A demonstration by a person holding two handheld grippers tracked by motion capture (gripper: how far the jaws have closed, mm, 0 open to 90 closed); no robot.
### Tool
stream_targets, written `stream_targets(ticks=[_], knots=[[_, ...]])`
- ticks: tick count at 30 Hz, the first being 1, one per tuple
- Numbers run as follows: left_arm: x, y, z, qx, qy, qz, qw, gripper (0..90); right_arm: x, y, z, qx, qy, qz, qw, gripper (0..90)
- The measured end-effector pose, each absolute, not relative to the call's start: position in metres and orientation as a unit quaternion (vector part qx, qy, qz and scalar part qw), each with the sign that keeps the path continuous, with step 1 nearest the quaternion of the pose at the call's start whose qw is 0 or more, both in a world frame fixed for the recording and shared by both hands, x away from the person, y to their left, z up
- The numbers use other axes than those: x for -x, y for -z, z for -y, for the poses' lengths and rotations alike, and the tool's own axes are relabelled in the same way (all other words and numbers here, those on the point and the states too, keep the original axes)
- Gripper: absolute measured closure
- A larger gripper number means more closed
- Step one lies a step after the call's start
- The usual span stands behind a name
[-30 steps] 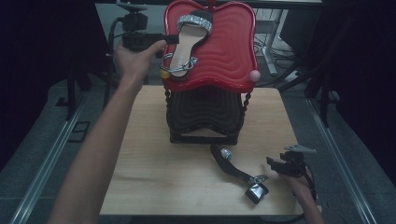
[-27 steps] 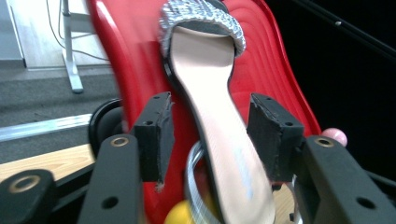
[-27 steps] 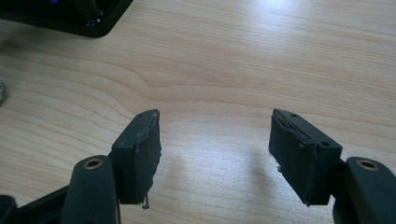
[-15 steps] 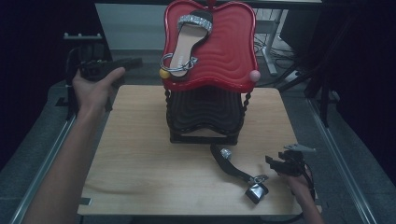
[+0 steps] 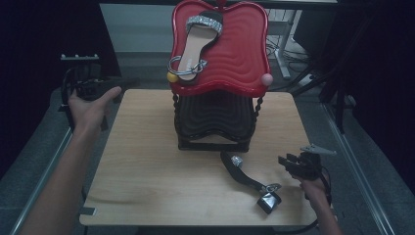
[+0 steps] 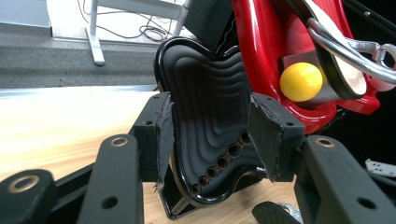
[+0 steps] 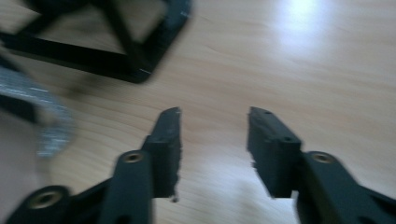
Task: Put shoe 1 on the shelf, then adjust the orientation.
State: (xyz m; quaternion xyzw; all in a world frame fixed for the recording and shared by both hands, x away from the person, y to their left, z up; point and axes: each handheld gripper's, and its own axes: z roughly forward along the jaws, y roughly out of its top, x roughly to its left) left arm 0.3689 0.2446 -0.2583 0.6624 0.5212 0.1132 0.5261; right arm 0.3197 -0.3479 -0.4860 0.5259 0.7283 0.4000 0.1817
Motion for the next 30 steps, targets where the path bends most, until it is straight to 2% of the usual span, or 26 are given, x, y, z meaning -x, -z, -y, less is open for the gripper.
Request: stream_targets(ticks=[6,10,13,16,26,30], knots=[[-0.365,0.253,-0.239,-0.668,-0.117,-0.518,0.522,48.8,-0.316,0.468,0.326,-0.464,-0.421,-0.766,0.141,76.2],[-0.363,0.25,-0.235,-0.672,-0.115,-0.514,0.521,48.8,-0.31,0.466,0.309,-0.424,-0.41,-0.8,0.114,83.6],[-0.361,0.249,-0.232,-0.674,-0.116,-0.513,0.519,48.6,-0.307,0.468,0.298,-0.394,-0.393,-0.825,0.096,85.3],[-0.357,0.245,-0.229,-0.679,-0.119,-0.506,0.518,47.5,-0.305,0.472,0.288,-0.381,-0.376,-0.839,0.101,89.4],[-0.357,0.245,-0.226,-0.685,-0.12,-0.505,0.51,47.2,-0.301,0.477,0.273,-0.365,-0.352,-0.859,0.071,89.8],[-0.356,0.251,-0.225,-0.686,-0.118,-0.507,0.509,47.2,-0.299,0.481,0.267,-0.352,-0.332,-0.872,0.08,89.8]])
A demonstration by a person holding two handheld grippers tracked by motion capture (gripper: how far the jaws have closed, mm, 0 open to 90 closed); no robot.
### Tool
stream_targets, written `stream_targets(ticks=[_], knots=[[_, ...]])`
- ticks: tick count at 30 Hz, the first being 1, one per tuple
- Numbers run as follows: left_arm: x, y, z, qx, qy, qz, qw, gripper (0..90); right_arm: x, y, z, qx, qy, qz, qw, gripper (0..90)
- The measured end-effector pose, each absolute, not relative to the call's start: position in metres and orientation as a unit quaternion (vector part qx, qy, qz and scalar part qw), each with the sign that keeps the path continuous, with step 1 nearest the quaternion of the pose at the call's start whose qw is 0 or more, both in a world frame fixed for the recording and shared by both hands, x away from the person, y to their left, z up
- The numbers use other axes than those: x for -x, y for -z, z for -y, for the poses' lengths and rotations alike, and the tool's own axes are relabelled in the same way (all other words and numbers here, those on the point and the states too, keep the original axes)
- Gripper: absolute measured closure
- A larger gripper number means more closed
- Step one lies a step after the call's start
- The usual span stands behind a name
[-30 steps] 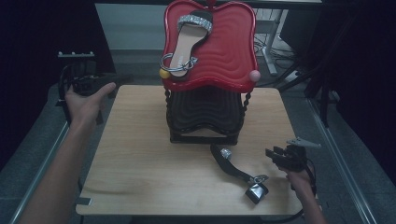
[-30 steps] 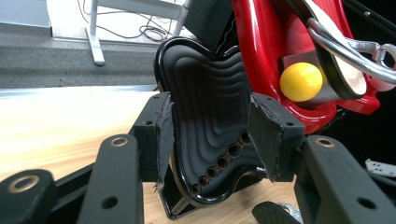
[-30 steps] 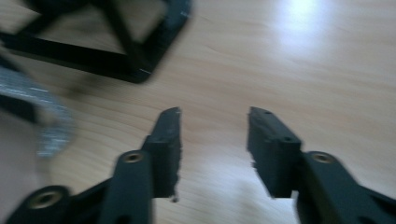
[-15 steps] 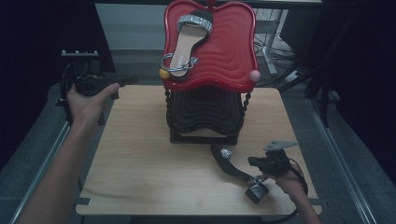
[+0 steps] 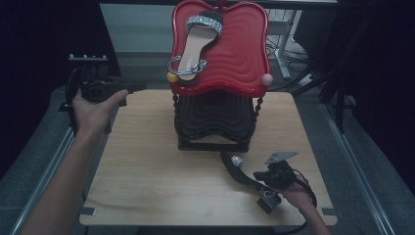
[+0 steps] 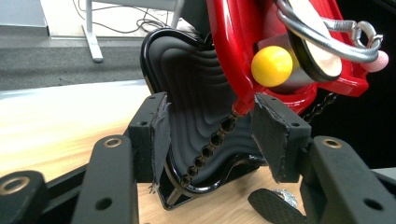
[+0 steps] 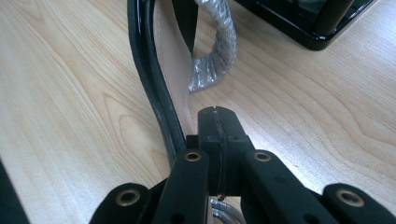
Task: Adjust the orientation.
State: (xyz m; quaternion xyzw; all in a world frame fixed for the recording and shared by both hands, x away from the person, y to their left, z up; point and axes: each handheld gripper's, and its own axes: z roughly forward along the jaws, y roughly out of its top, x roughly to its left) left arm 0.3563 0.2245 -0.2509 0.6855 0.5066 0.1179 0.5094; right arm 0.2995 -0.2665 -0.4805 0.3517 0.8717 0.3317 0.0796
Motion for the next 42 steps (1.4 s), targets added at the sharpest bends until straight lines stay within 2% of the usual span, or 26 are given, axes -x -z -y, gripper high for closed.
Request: stream_targets(ticks=[10,17,22,26,29,35,42], knots=[[-0.354,0.255,-0.225,-0.685,-0.12,-0.508,0.508,47.3,-0.289,0.475,0.253,-0.331,-0.324,-0.883,0.079,89.9],[-0.353,0.259,-0.225,-0.686,-0.115,-0.51,0.506,47.3,-0.281,0.481,0.233,-0.293,-0.324,-0.898,0.055,89.8],[-0.353,0.26,-0.227,-0.686,-0.114,-0.512,0.504,47.3,-0.273,0.476,0.222,-0.274,-0.332,-0.901,0.055,89.8],[-0.354,0.263,-0.228,-0.685,-0.112,-0.515,0.502,47.3,-0.257,0.462,0.204,-0.235,-0.352,-0.906,0.027,89.9],[-0.354,0.265,-0.229,-0.685,-0.111,-0.516,0.503,47.3,-0.243,0.466,0.186,-0.209,-0.321,-0.924,0.009,89.9],[-0.354,0.266,-0.231,-0.684,-0.112,-0.517,0.502,47.3,-0.235,0.483,0.17,-0.195,-0.249,-0.948,0.018,89.9],[-0.353,0.266,-0.233,-0.682,-0.11,-0.519,0.504,47.3,-0.244,0.487,0.179,-0.206,-0.226,-0.952,0.036,90.0]])
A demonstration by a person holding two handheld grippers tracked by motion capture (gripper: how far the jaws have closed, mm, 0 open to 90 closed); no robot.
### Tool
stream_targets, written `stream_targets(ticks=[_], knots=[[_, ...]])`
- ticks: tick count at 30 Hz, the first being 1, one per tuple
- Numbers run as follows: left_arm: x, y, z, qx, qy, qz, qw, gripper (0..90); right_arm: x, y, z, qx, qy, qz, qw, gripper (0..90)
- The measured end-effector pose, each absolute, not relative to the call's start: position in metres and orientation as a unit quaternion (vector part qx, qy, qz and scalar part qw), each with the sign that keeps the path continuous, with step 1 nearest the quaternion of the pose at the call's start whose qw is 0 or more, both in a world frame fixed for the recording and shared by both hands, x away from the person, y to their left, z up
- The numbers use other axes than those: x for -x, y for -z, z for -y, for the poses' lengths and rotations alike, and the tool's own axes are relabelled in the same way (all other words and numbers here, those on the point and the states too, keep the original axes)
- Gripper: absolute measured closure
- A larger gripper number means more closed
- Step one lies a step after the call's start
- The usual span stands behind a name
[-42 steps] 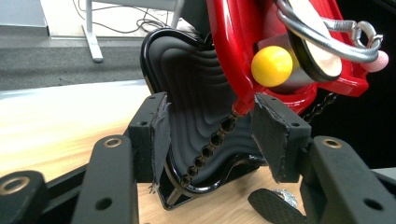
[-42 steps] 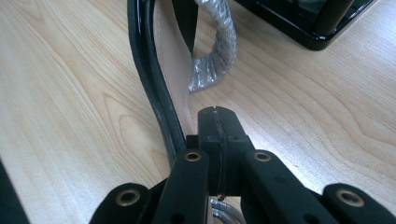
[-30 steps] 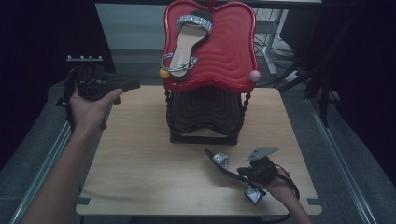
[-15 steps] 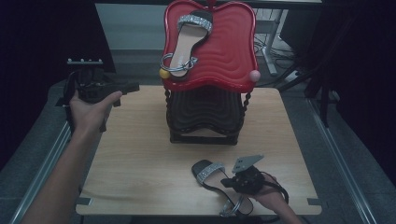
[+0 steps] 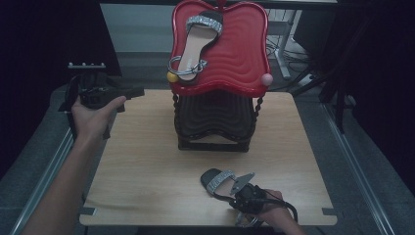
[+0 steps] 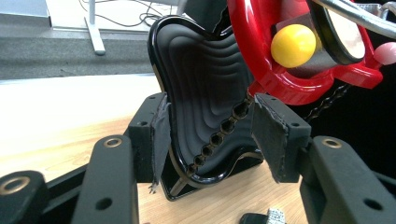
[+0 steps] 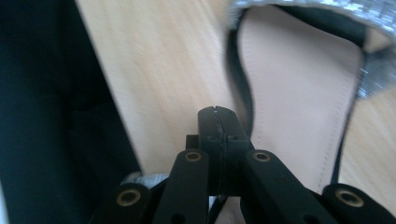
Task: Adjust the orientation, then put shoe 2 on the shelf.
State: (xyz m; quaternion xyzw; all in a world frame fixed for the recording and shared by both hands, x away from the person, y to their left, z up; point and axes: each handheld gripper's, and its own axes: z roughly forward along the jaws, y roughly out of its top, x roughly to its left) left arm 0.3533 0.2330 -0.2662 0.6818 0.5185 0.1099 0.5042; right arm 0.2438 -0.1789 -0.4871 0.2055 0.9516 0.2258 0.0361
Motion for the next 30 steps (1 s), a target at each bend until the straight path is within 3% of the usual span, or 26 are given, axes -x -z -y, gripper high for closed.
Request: stream_targets(ticks=[4,9,14,17,20,30], knots=[[-0.352,0.266,-0.234,-0.681,-0.11,-0.518,0.505,47.3,-0.251,0.488,0.189,-0.215,-0.216,-0.951,0.059,90.0],[-0.353,0.265,-0.237,-0.678,-0.11,-0.52,0.508,47.3,-0.254,0.485,0.195,-0.216,-0.238,-0.946,0.047,89.7],[-0.354,0.265,-0.238,-0.677,-0.11,-0.519,0.51,47.2,-0.257,0.464,0.203,-0.217,-0.312,-0.924,0.037,69.2],[-0.356,0.263,-0.237,-0.68,-0.113,-0.516,0.508,46.9,-0.264,0.453,0.209,-0.223,-0.316,-0.92,0.066,47.6],[-0.356,0.261,-0.235,-0.682,-0.113,-0.514,0.508,46.7,-0.271,0.45,0.211,-0.215,-0.305,-0.924,0.085,35.7],[-0.355,0.261,-0.238,-0.683,-0.116,-0.516,0.504,46.5,-0.293,0.469,0.203,-0.197,-0.216,-0.955,0.058,25.7]])
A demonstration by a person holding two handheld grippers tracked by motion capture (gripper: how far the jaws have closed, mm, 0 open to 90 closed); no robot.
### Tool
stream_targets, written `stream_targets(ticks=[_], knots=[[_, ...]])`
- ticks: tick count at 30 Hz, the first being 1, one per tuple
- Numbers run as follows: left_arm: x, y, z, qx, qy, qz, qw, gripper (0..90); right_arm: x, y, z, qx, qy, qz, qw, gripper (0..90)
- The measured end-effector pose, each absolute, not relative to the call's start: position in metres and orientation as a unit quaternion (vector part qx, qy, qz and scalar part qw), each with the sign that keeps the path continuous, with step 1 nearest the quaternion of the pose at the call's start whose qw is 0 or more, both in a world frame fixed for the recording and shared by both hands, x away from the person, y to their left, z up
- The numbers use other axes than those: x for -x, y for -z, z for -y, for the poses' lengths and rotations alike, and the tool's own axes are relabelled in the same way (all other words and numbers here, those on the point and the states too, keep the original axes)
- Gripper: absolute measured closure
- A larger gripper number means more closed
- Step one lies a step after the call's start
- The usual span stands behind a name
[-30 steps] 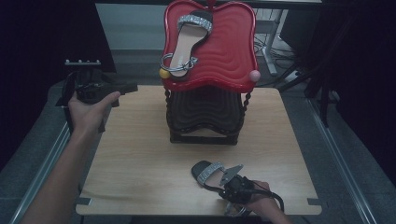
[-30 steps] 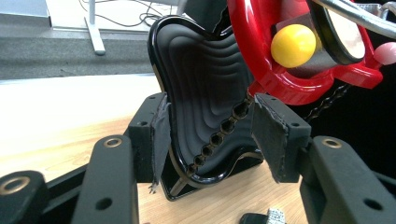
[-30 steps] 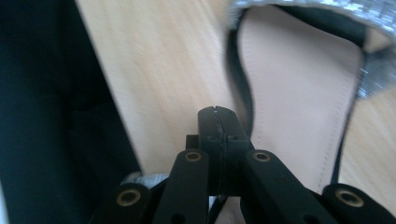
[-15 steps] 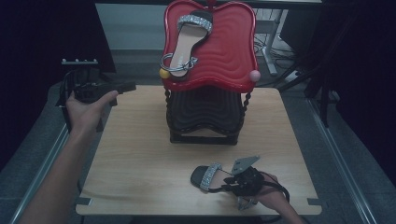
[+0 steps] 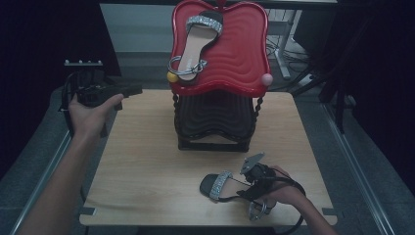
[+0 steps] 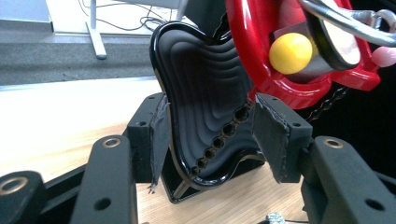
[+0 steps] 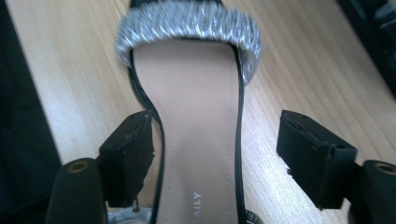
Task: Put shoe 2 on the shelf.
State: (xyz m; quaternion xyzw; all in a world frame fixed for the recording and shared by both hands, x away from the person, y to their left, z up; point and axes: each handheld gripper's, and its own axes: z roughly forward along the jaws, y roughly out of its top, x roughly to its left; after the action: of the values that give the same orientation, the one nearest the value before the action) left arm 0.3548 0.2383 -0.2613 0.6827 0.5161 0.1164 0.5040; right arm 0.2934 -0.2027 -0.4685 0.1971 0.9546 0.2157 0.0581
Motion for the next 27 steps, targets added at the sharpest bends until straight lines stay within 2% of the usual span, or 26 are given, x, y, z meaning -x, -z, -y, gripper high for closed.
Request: stream_targets(ticks=[6,8,12,23,27], knots=[[-0.356,0.264,-0.241,-0.682,-0.118,-0.519,0.502,46.3,-0.296,0.492,0.19,-0.176,-0.134,-0.974,0.046,23.5],[-0.356,0.264,-0.241,-0.682,-0.118,-0.518,0.502,46.3,-0.298,0.497,0.187,-0.169,-0.114,-0.978,0.046,25.8],[-0.356,0.265,-0.242,-0.683,-0.118,-0.519,0.5,46.3,-0.299,0.5,0.185,-0.165,-0.102,-0.981,0.022,37.4],[-0.357,0.264,-0.24,-0.683,-0.116,-0.52,0.5,46.3,-0.302,0.501,0.178,-0.185,-0.068,-0.98,0.013,41.9],[-0.358,0.263,-0.239,-0.684,-0.116,-0.52,0.499,46.3,-0.309,0.499,0.186,-0.215,-0.09,-0.972,-0.02,42.6]])
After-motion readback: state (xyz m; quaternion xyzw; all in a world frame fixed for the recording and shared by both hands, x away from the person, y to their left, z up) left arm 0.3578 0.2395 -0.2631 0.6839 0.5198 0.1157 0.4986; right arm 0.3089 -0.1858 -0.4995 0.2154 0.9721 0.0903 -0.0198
